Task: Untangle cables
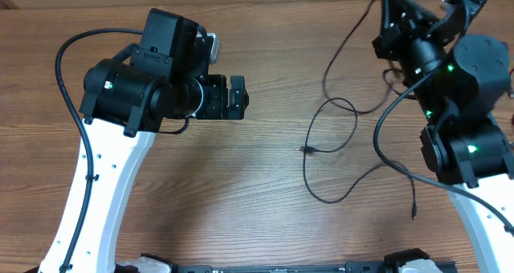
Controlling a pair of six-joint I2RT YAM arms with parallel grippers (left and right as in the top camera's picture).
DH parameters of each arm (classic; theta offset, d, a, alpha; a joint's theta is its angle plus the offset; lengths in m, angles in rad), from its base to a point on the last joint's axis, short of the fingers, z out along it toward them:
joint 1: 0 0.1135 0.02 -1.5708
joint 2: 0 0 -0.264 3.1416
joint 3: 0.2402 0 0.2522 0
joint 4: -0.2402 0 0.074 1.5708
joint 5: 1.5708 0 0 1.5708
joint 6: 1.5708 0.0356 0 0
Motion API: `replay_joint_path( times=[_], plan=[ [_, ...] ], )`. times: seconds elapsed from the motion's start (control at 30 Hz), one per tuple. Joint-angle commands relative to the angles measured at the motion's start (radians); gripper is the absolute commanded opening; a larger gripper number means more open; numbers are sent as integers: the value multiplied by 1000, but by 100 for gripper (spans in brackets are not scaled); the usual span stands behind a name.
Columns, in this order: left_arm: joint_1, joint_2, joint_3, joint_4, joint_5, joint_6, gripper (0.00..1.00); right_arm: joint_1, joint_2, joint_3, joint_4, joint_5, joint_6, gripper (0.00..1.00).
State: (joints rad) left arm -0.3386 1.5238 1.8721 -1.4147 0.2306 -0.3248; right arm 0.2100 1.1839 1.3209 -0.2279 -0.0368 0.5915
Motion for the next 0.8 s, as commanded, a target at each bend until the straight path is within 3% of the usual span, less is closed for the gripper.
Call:
replay_joint_path(
  times=[0.0, 0.17, 0.23, 0.37, 0.43, 0.53, 0.63, 0.7, 0.77],
  plan=[
    [5, 4, 2, 1, -6, 14, 100, -3, 5, 8, 48, -119, 312, 4],
    [5, 4, 2, 1, -6, 14, 100, -6, 7, 10, 384, -327, 332, 4],
    [5, 4, 2, 1, -6, 14, 100, -24, 6, 12, 475, -350, 413, 4],
    [5, 4, 2, 1, -6, 14, 100, -89, 6, 23, 492, -341, 676, 4],
    [5, 4, 2, 1, -6, 14, 100, -126, 6, 23, 483, -335, 719, 4],
    [5, 4, 2, 1, -6, 14, 100, -166, 6, 23, 411, -312, 643, 4],
    [5, 4, 2, 1, -6, 14, 100, -188, 6, 23, 156, -242, 455, 4],
    [5, 4, 2, 1, -6, 14, 99, -189, 6, 23, -85, -208, 424, 4],
    [5, 4, 2, 1, -6, 14, 100, -186, 6, 23, -224, -230, 424, 4]
  ],
)
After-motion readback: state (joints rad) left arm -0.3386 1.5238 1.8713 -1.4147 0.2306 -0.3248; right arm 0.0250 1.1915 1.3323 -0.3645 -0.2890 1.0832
